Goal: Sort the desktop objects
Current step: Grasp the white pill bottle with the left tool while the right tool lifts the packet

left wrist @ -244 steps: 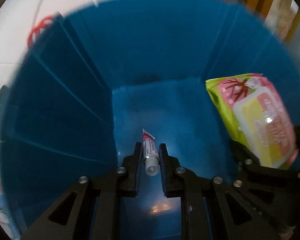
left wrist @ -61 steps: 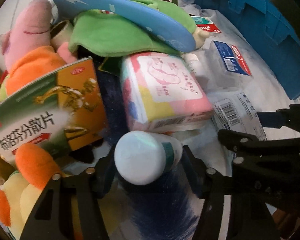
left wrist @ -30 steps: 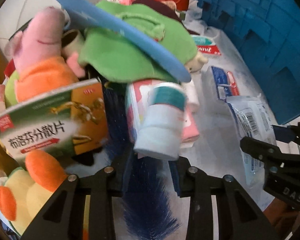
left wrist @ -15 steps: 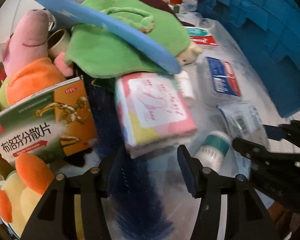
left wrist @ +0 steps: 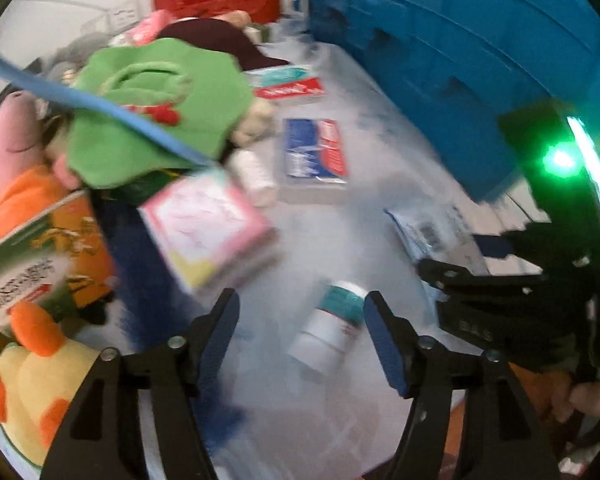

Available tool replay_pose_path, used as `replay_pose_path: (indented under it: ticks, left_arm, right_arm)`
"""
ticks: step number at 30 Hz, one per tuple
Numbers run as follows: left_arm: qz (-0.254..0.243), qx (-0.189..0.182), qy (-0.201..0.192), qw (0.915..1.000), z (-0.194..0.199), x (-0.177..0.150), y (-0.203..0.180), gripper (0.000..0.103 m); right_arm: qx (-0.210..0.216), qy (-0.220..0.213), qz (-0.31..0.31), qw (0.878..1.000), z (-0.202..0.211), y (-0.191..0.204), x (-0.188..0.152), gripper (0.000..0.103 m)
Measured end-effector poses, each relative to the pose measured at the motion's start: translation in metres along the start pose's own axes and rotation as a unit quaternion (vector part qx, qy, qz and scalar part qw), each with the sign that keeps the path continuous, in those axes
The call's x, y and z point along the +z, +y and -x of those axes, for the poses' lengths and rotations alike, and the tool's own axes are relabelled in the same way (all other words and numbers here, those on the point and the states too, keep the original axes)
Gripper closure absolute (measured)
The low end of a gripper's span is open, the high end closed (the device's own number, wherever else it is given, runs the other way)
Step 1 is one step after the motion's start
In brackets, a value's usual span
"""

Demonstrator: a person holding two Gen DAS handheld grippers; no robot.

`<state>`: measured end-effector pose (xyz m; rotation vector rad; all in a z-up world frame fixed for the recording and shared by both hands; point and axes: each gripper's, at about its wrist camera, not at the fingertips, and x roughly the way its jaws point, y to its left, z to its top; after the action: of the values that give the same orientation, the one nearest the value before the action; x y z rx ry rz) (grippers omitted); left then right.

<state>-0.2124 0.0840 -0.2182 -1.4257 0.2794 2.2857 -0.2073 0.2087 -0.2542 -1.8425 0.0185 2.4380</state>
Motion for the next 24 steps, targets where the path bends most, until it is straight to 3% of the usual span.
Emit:
replay_pose_path:
  ticks: [4,6,9,15,19,21,22,24]
  left_arm:
    - [-0.024,-0.003,0.034,0.9991,-0.024,-0.013,-0.022,0.037]
    - [-0.030,0.016,0.046,0.9984,-0.038,-0.018,-0.028,0.038]
    - [-0.017,0.011,0.039,0.9990,-0.041,-0.020,-0.026,0.048]
    - [-0.011,0.029,0.022,0.9993,-0.044,-0.009,-0.021,0.049]
    - [-0.008,0.018,0.012,0.9997,-0.044,-0.006,-0.022,0.065]
    - [-0.011,0.021,0.011,0.9997,-0.043,-0.007,-0.022,0.065]
    - [-0.011,0.019,0.010,0.9997,-0.042,-0.008,-0.020,0.065]
    - [-0.009,0.023,0.010,0.9997,-0.041,-0.008,-0.017,0.065]
  right_arm:
    - [0.006,0.003,-0.007,1.000,0.001,-0.012,-0.016,0.056]
    - [0.006,0.002,-0.003,1.000,0.003,-0.013,-0.021,0.056]
    - [0.006,-0.001,0.008,1.000,0.006,-0.011,-0.027,0.056]
    - [0.004,0.001,0.014,1.000,0.006,-0.008,-0.032,0.052]
    - [0.004,-0.001,0.004,1.000,0.004,-0.011,-0.034,0.047]
    - [-0.001,-0.002,0.003,1.000,0.005,-0.013,-0.037,0.043]
    - [0.003,-0.004,-0.001,1.000,0.006,-0.015,-0.040,0.043]
    - [0.012,-0.005,-0.006,1.000,0.009,-0.017,-0.044,0.053]
